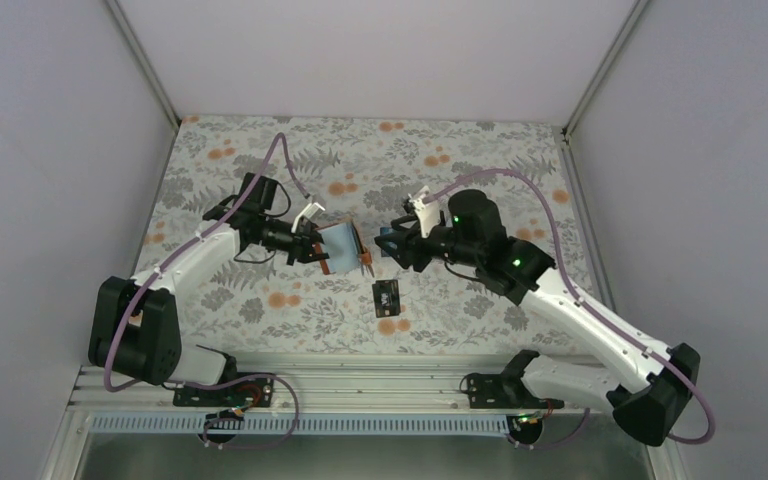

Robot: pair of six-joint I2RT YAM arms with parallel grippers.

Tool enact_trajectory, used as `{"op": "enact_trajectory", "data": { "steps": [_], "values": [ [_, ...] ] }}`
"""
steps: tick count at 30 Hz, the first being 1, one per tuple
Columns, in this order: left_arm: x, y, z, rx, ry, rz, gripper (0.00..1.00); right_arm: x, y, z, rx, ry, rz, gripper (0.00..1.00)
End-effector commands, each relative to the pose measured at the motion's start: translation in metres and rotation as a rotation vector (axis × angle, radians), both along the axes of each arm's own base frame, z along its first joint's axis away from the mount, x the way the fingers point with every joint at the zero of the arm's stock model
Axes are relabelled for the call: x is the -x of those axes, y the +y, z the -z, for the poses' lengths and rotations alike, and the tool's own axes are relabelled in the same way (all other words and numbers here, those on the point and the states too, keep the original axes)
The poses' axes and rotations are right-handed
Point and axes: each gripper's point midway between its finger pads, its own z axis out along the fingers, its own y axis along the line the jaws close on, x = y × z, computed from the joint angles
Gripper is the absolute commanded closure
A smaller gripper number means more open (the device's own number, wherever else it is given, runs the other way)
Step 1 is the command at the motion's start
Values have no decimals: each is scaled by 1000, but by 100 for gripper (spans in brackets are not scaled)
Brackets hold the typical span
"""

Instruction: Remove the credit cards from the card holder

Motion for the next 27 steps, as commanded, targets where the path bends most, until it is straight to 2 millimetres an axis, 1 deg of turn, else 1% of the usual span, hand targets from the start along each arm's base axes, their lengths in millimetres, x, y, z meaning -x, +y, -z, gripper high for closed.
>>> {"op": "enact_trajectory", "data": {
  "steps": [1,5,9,15,18,20,22,24,27],
  "values": [
    [4,-1,-13,39,-47,26,98,5,-11,-4,-44,-18,-39,45],
    [3,-1,-11,31,-47,19,98,4,-16,-8,-64,-9,-52,45],
    [1,-1,-9,21,-47,10,98,7,-12,-9,-69,-1,-82,43],
    [-2,0,-6,2,-48,-8,98,12,-8,-20,-101,1,-113,42],
    [-5,0,-3,-11,-46,-20,98,11,-8,-21,-98,11,-105,42],
    [-7,0,-1,-22,-46,-30,98,7,-8,-22,-97,20,-80,45],
    [-8,1,1,-32,-45,-38,98,5,-3,-22,-104,29,-68,47],
    [-9,1,2,-34,-42,-40,97,6,7,-21,-109,35,-69,47],
    [-10,1,2,-37,-44,-44,98,0,18,-12,-63,41,-11,44]
  ]
}}
